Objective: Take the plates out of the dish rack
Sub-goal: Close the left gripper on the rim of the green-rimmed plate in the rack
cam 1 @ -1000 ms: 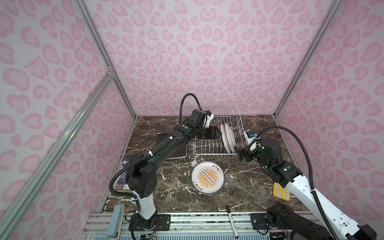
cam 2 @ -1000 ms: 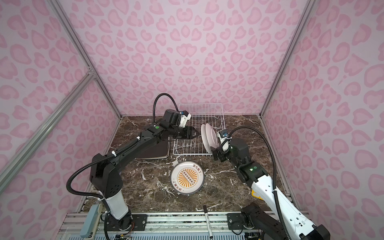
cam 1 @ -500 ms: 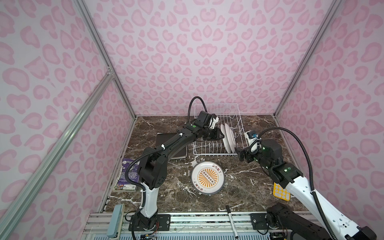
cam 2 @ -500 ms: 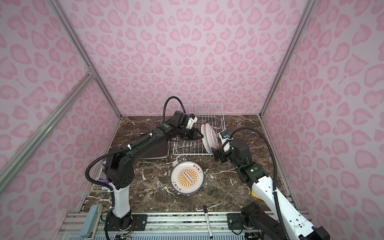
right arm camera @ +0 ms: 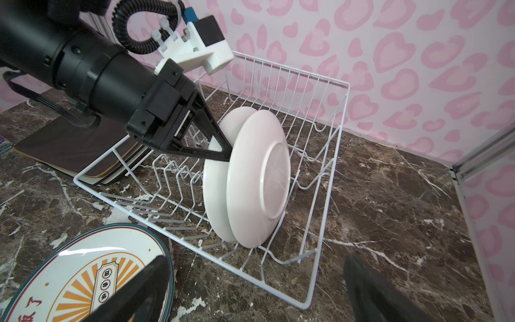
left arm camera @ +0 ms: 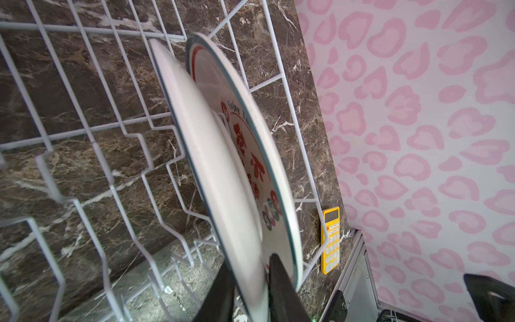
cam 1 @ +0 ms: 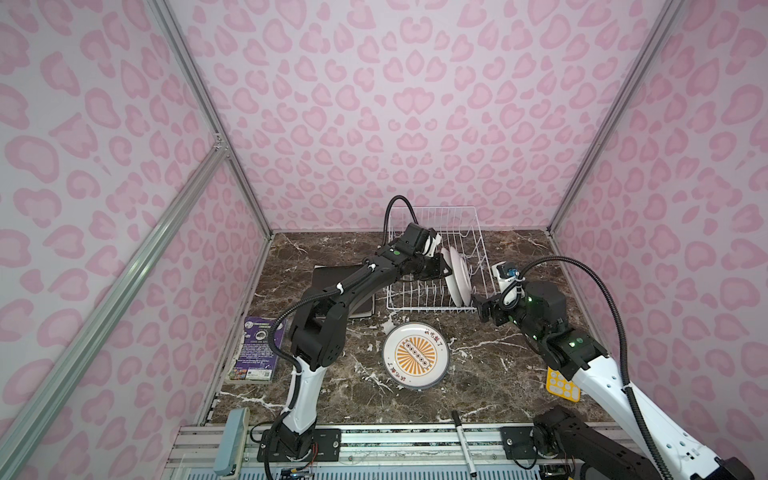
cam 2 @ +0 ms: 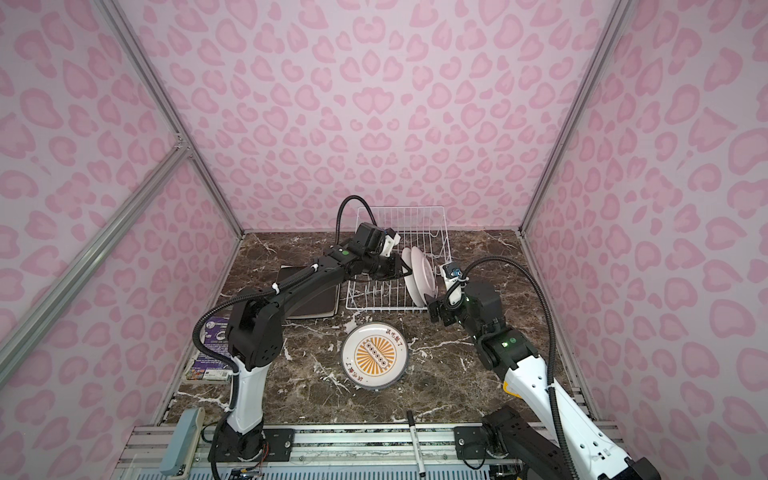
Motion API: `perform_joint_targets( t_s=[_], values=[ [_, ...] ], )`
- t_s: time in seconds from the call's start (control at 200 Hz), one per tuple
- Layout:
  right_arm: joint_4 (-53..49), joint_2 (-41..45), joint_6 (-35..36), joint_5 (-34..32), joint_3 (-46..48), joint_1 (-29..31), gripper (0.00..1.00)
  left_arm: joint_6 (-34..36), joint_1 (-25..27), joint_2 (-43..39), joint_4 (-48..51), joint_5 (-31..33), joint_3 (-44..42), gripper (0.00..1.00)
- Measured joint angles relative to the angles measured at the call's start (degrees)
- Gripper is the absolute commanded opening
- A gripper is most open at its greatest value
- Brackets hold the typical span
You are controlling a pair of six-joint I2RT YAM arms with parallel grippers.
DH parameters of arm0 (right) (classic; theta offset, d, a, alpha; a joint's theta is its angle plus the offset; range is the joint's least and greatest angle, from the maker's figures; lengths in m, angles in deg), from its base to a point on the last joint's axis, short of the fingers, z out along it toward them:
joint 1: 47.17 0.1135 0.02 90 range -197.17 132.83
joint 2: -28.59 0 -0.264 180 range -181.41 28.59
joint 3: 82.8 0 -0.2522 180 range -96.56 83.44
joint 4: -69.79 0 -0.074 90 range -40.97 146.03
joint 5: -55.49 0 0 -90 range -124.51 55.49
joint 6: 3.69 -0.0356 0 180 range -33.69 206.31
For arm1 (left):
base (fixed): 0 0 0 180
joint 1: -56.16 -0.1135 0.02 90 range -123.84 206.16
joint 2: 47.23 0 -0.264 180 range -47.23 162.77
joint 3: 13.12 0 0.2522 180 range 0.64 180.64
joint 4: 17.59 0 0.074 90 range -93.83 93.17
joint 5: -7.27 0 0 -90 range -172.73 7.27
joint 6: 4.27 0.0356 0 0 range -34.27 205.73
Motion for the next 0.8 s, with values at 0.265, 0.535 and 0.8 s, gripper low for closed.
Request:
perform_joint_targets(
  t_s=[0.265, 0.535, 0.8],
  values=[
    [0.04, 0.87, -0.46, -0.13, 0.48, 0.04, 0.99, -2.14, 0.31, 0.44, -1.18, -0.07, 0.50, 0.12],
    [0.04, 0.90, -0.68, -0.68, 0.57, 0.02, 0.99, -4.61, 0.52, -0.22, -4.70, -1.90, -1.42, 0.03],
    [0.11, 0.92, -0.92, -0.72, 0.76, 0.02, 0.99, -8.66, 0.70, -1.42, -8.66, -2.23, -4.61, 0.03]
  ],
)
